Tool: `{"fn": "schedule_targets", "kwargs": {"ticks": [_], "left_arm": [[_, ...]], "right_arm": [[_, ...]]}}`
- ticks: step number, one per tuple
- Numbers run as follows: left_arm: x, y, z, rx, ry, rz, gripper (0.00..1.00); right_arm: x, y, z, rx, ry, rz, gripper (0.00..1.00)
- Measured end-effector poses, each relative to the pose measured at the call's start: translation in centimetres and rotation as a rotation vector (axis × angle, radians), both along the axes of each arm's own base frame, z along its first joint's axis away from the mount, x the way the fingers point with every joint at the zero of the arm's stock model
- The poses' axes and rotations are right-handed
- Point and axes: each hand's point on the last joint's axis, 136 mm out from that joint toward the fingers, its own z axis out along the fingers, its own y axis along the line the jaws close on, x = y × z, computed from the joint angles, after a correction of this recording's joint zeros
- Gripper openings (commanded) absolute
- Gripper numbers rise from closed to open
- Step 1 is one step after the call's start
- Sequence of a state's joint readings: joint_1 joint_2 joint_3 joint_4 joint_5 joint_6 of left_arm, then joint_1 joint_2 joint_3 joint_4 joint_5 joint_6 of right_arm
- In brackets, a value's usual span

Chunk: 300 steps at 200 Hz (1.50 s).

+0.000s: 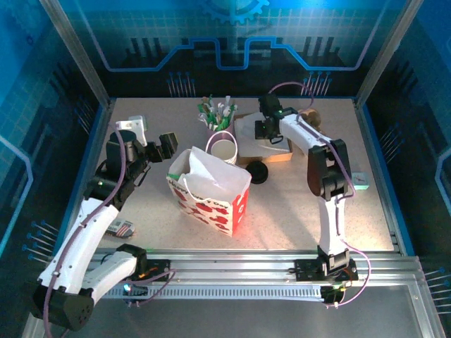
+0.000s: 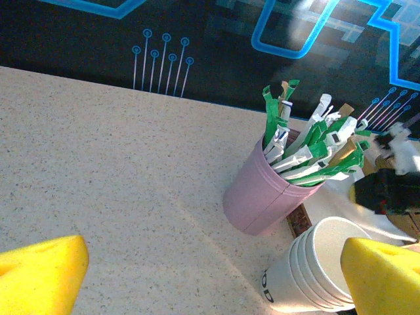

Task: Pack the takeout coffee

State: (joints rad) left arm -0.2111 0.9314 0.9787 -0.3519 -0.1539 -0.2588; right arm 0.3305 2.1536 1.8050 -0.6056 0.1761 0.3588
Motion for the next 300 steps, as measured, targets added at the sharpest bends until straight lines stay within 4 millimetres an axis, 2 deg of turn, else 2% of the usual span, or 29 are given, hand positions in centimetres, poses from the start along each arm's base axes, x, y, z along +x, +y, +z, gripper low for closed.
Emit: {"fn": "schedule_targets", "kwargs": {"ticks": [46,71,93,121,134,156,176,187,206,222,244,270,300], "left_arm": [[0.0,0.0,0.0,0.000,0.000,0.000,0.99],[0.0,0.0,0.0,0.000,0.000,0.000,0.99],[0.0,0.0,0.0,0.000,0.000,0.000,0.99],[0.0,0.0,0.0,0.000,0.000,0.000,0.99],[0.0,0.0,0.0,-0.001,0.000,0.000,0.99],[0.0,0.0,0.0,-0.001,0.000,0.000,0.99],[0.0,0.0,0.0,-0.001,-0.001,0.000,0.99],[0.0,0.0,0.1,-0.001,-0.002,0.000,0.99],[-0.1,0.0,0.2,-0.002,-0.005,0.000,0.99],[-0.1,0.0,0.2,-0.002,-0.007,0.000,0.99],[-0.2,0.0,0.3,-0.003,-0.010,0.000,0.99],[-0.2,0.0,0.4,-0.003,-0.012,0.000,1.00],[-0.3,0.1,0.5,-0.004,-0.016,0.000,0.99]], "right_arm": [[-0.2,-0.1,6.4,0.039,-0.121,-0.001,0.00],[-1.5,-0.5,9.7,0.061,-0.181,-0.001,0.00],[-3.3,-1.1,14.1,0.098,-0.273,-0.002,0.00],[-7.4,-1.3,22.1,0.211,-0.466,0.020,0.00],[-9.8,-0.5,26.0,0.279,-0.571,0.065,0.00],[-15.2,2.9,31.7,0.398,-0.729,0.212,0.00],[-20.0,6.6,34.1,0.488,-0.792,0.374,0.00],[-22.0,8.3,34.4,0.522,-0.800,0.446,0.00],[-24.9,12.0,33.7,0.560,-0.774,0.574,0.00],[-26.8,15.2,31.9,0.577,-0.714,0.670,0.00],[-27.6,18.4,29.0,0.568,-0.635,0.739,0.00],[-27.8,20.4,25.3,0.541,-0.550,0.772,0.00],[-28.3,21.0,22.4,0.518,-0.494,0.783,0.00]]}}
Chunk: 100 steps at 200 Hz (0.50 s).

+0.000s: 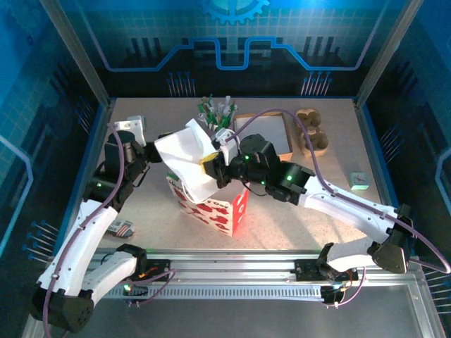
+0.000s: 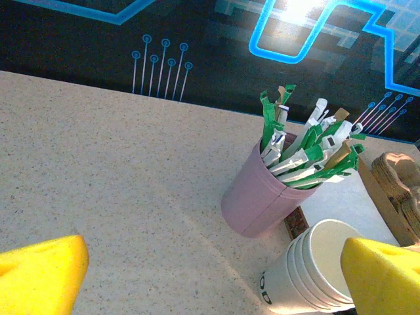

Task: Pack the takeout coffee

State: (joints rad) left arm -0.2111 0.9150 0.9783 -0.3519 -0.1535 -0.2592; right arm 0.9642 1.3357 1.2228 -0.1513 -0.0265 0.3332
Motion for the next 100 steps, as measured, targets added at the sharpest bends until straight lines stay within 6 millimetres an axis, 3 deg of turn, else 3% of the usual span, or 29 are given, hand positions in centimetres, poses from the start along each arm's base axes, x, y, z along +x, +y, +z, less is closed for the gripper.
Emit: {"fn": "schedule_targets", "kwargs": {"ticks": [100], "left_arm": [[0.0,0.0,0.0,0.000,0.001,0.000,0.99]], "right_arm": [[1.2,-1.2,-11.0,-0.247,0.126,-0.097,0.00]]}}
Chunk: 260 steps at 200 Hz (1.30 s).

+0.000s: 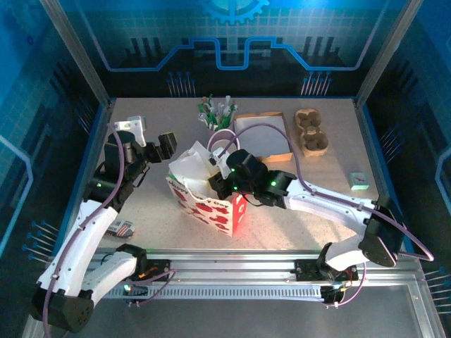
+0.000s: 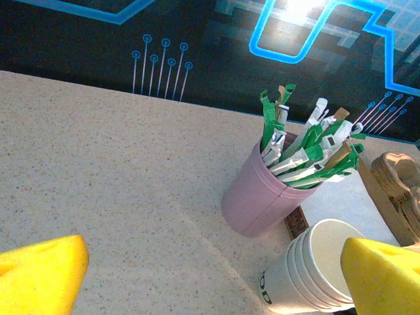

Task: Pack the takeout coffee

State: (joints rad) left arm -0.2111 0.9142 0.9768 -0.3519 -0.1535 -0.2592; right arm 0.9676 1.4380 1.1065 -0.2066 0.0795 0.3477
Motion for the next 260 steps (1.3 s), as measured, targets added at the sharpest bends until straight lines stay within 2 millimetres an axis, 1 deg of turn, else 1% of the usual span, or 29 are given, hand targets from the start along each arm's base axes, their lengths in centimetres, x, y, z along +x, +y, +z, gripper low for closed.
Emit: {"fn": "schedule_targets", "kwargs": {"ticks": [10,34,60,65,69,72,73,78,83,87,99,115,127,140,148,164,183,192,198,215,228,241,253,260], "left_arm": [[0.0,0.0,0.0,0.000,0.000,0.000,0.99],[0.0,0.0,0.0,0.000,-0.001,0.000,0.99],[0.0,0.0,0.1,0.000,-0.002,0.000,0.99],[0.0,0.0,0.1,0.000,-0.002,0.000,0.99],[0.0,0.0,0.1,0.000,-0.002,0.000,0.99],[0.0,0.0,0.1,-0.001,-0.002,0.000,0.99],[0.0,0.0,0.1,-0.001,-0.002,0.000,0.99],[0.0,0.0,0.1,0.000,-0.002,0.000,0.99],[0.0,0.0,0.1,0.000,-0.002,0.000,0.99],[0.0,0.0,0.1,0.000,-0.002,0.000,0.99],[0.0,0.0,0.1,0.000,-0.002,0.000,0.99],[0.0,0.0,0.1,0.000,-0.002,0.000,0.99],[0.0,0.0,0.1,0.000,-0.002,0.000,0.99],[0.0,0.0,0.1,0.000,-0.002,0.000,0.99],[0.0,0.0,0.1,0.000,-0.002,0.000,0.99],[0.0,0.0,0.1,0.000,-0.002,0.000,0.99],[0.0,0.0,0.1,0.000,-0.002,0.001,0.99],[0.0,0.1,0.1,0.001,-0.003,0.006,1.00],[0.0,0.2,0.1,0.003,-0.003,0.011,0.99],[0.0,0.5,0.1,0.009,-0.004,0.027,0.99],[0.0,0.7,0.1,0.011,-0.005,0.041,0.99],[0.1,1.0,0.1,0.012,-0.005,0.060,0.99],[0.1,1.5,0.1,0.009,-0.006,0.087,0.99],[0.1,1.8,0.2,0.009,-0.009,0.106,1.00]], "right_arm": [[0.2,0.0,-0.5,-0.021,0.007,-0.009,0.00],[0.7,-0.1,-0.9,-0.056,0.012,-0.029,0.00],[0.5,-1.0,-1.4,-0.115,0.032,-0.040,0.00],[0.4,-1.1,-1.3,-0.127,0.035,-0.039,0.05],[0.3,-1.3,-1.2,-0.138,0.038,-0.038,0.10],[0.3,-1.4,-1.2,-0.144,0.040,-0.037,0.17],[0.2,-1.4,-1.1,-0.149,0.040,-0.035,0.21],[0.1,-1.6,-1.0,-0.158,0.046,-0.035,0.30],[0.1,-1.7,-0.6,-0.172,0.044,-0.028,0.38],[0.0,-1.8,-0.4,-0.176,0.046,-0.028,0.43],[-0.1,-1.9,0.9,-0.183,0.044,-0.019,0.47],[-0.1,-1.9,3.1,-0.182,0.027,-0.008,0.48],[-0.1,-1.7,5.2,-0.160,0.007,0.004,0.48],[-0.1,-1.5,7.0,-0.141,-0.016,0.013,0.48],[-0.1,-1.5,7.7,-0.135,-0.027,0.018,0.50],[-0.1,-1.6,8.5,-0.140,-0.047,0.029,0.61],[0.1,-2.2,9.6,-0.152,-0.104,0.035,0.81],[0.1,-2.8,10.6,-0.144,-0.142,0.025,0.89],[0.1,-3.5,11.6,-0.133,-0.182,0.019,0.91],[-0.3,-6.2,15.1,-0.080,-0.290,-0.014,1.00],[-0.4,-9.0,18.4,-0.019,-0.374,-0.068,1.00],[-0.4,-12.0,21.1,0.038,-0.448,-0.138,1.00],[-0.5,-14.7,22.5,0.076,-0.504,-0.204,1.00],[-0.5,-16.0,22.6,0.087,-0.524,-0.238,1.00]]}}
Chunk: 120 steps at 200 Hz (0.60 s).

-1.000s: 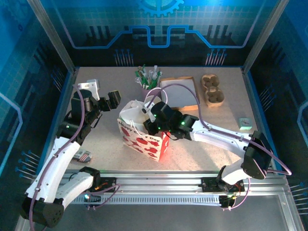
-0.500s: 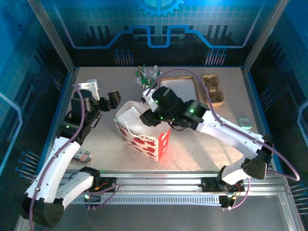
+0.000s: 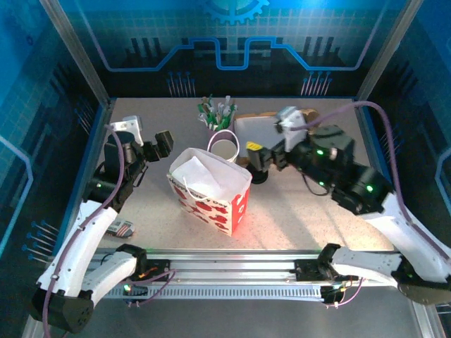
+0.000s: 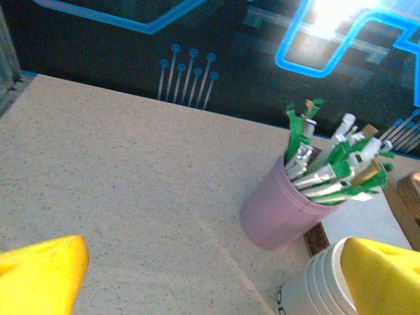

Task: Pack the takeout coffee

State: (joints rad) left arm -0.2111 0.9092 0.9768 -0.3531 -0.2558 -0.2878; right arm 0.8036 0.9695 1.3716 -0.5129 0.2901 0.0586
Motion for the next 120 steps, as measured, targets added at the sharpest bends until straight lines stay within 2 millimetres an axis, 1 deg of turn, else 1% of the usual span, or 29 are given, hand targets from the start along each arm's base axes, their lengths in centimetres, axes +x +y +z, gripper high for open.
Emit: {"fn": "schedule_targets", "kwargs": {"ticks": [10,13,27,44,56,70,85,100,120], "left_arm": [[-0.1,0.5,0.1,0.003,-0.006,0.026,0.99],[-0.1,0.6,0.2,0.005,-0.008,0.033,0.99],[-0.3,1.2,0.2,0.009,-0.013,0.066,0.99],[-0.4,1.7,0.0,0.012,-0.011,0.093,0.99],[-0.4,1.9,-0.7,0.019,-0.002,0.105,0.99],[-0.7,2.1,-2.2,0.027,0.014,0.115,0.99],[-1.3,2.3,-4.1,0.035,0.033,0.118,0.99],[-1.8,2.5,-5.5,0.042,0.050,0.124,0.99],[-1.9,2.6,-6.0,0.043,0.053,0.124,0.99]], "right_arm": [[-0.1,-1.8,-0.4,0.019,-0.022,-0.044,1.00],[0.0,-2.5,-0.7,0.023,-0.026,-0.066,1.00],[0.4,-4.7,-2.6,0.034,-0.028,-0.136,1.00],[1.2,-6.7,-6.2,0.022,0.006,-0.215,1.00],[1.7,-7.9,-9.0,0.001,0.044,-0.265,1.00],[2.4,-9.3,-12.1,-0.025,0.087,-0.326,0.99],[2.8,-10.7,-14.8,-0.045,0.124,-0.380,1.00],[2.9,-11.7,-16.2,-0.051,0.130,-0.424,1.00],[3.2,-12.8,-16.7,-0.042,0.120,-0.480,1.00]]}}
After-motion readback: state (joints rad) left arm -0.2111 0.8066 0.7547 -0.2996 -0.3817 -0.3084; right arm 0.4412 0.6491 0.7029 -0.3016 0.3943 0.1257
